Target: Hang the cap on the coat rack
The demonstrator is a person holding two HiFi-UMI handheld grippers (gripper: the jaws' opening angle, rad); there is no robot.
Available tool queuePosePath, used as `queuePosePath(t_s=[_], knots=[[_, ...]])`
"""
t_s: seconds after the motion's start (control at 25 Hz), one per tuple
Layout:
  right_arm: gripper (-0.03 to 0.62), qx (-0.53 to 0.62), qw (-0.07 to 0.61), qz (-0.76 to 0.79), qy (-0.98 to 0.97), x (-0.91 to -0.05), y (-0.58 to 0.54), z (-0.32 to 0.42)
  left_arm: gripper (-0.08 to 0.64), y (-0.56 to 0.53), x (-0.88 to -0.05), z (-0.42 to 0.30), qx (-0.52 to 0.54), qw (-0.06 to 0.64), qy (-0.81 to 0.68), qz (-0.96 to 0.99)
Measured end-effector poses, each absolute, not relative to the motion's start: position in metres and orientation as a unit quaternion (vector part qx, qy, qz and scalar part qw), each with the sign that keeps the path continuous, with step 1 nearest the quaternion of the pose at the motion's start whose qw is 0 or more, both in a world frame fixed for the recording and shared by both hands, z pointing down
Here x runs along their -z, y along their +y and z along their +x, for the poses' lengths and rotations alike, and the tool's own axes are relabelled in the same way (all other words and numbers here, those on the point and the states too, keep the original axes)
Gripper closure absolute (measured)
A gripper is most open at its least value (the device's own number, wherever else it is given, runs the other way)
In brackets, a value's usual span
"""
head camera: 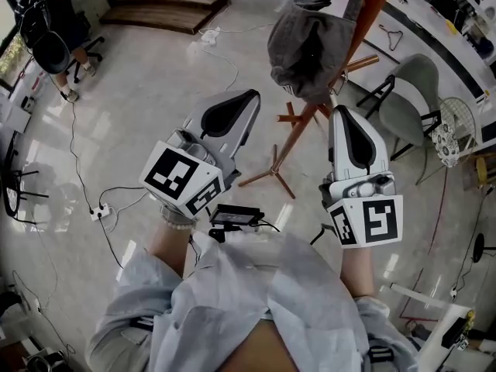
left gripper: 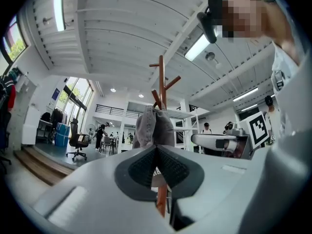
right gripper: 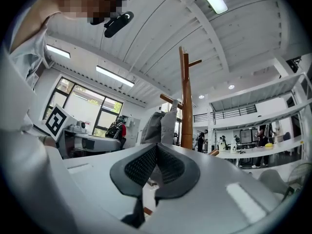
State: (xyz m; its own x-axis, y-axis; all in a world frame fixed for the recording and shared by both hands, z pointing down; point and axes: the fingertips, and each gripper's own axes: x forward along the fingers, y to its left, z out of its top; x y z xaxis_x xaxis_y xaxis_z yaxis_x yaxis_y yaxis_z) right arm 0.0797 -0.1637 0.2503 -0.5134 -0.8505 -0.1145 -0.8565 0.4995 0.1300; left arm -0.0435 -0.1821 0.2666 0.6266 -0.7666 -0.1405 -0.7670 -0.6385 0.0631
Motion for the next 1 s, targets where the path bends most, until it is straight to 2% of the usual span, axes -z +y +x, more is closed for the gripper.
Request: queuePosePath(t_s=[0.28, 0.56, 1.0], knots=[[0.586, -0.088, 0.022, -0.482, 0.872, -0.255, -0.156, 0.077, 0.557, -0.167, -0.274, -0.047, -0.063, 0.008, 0.439, -0.896], [0.586, -0.079, 0.014, -0.484, 0.871, -0.267, -0.151, 0.079, 0.557, -0.157, -0.291, -0.054, -0.079, -0.038, 0.443, -0.892], [0.586, -0.074, 0.006, -0.48, 0.874, -0.276, -0.153, 0.078, 0.557, -0.156, -0.297, -0.05, -0.067, -0.028, 0.439, -0.895]])
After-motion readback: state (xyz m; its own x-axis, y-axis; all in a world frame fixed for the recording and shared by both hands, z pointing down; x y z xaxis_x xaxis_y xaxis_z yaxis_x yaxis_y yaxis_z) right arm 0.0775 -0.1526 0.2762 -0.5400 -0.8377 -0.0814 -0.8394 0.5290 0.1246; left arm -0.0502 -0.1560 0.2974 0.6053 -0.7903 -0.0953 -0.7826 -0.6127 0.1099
